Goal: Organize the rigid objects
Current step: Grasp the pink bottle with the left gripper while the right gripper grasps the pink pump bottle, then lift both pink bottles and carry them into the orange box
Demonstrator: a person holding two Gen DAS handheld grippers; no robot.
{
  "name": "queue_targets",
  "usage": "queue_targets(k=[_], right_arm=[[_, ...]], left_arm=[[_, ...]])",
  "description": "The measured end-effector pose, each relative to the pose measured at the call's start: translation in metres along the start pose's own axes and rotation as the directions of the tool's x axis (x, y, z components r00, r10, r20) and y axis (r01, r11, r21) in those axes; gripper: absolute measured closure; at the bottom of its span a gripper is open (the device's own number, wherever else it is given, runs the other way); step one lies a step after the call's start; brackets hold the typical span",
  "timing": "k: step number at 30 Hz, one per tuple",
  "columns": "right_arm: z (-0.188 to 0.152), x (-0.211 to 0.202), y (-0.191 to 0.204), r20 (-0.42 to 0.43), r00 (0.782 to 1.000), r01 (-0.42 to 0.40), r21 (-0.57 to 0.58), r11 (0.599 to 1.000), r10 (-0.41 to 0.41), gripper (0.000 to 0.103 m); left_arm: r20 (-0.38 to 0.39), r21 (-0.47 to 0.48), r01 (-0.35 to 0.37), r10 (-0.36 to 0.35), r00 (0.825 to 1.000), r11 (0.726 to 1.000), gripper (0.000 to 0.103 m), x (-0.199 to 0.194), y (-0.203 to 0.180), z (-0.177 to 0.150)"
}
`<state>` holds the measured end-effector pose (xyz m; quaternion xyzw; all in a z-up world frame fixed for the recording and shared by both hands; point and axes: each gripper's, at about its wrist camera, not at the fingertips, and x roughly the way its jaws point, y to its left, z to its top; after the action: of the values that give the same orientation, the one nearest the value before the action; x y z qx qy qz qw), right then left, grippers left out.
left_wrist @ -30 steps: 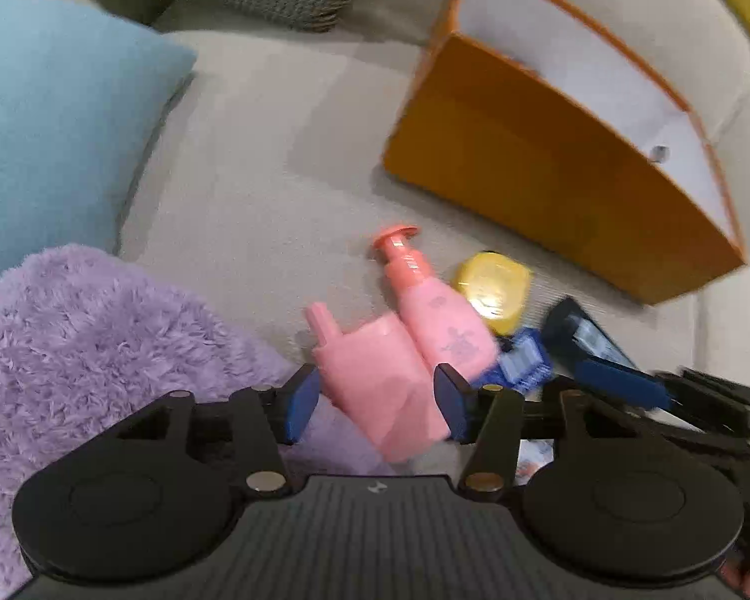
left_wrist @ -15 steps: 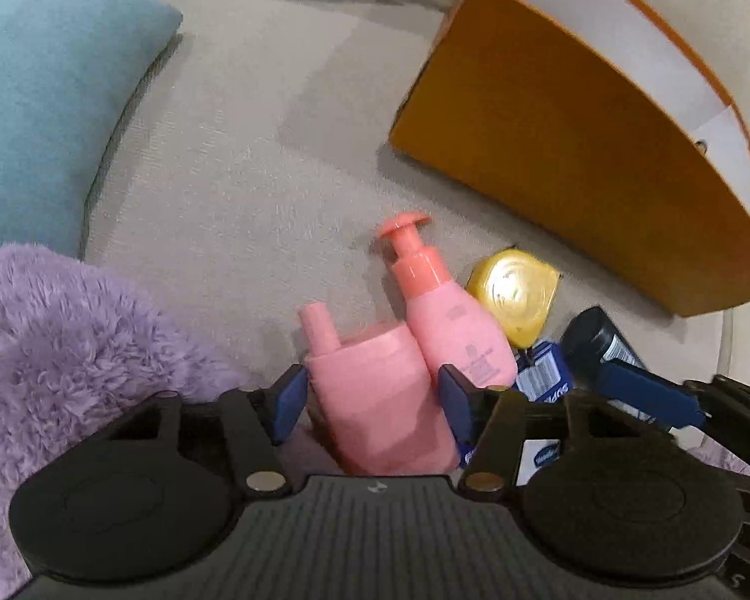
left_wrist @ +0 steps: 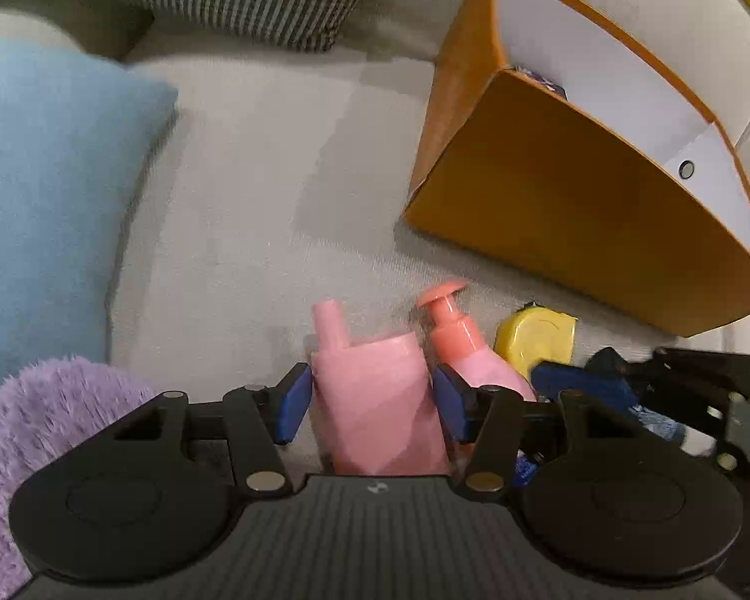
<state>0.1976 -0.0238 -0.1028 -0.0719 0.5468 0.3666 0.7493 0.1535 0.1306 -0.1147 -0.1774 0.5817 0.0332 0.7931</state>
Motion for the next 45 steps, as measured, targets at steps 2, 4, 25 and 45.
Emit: queue_targets(k=[2,4,25,45], right_arm=[[0.006,0.007,0.003,-0.019,1.000,0.022,-0.032,0.999,-0.023,0.064],[0.011,0.015,0.007,-0.038,0.998,0.037,-0.067,0.997,-0.039,0.064],[0.013,0.033,0.009,-0.052,0.996,0.061,-0.099,0.993,-0.067,0.066],[-0.034,-0.111,-0.007,0.322,0.933,0.132,0.118,0.984,-0.164,0.076]], left_arm=[[-0.022,-0.038,0.029,-0.030,0.999,0.999,0.040,0.003,0.008,0.000],[-0.047,-0.059,0.054,-0.057,0.997,0.997,0.037,0.006,0.013,-0.001],[0.102,-0.080,0.122,-0.113,0.988,0.989,0.041,-0.005,0.021,-0.014],[0.401,0.097,0.149,-0.176,0.899,0.984,0.041,-0.091,-0.033,-0.030]])
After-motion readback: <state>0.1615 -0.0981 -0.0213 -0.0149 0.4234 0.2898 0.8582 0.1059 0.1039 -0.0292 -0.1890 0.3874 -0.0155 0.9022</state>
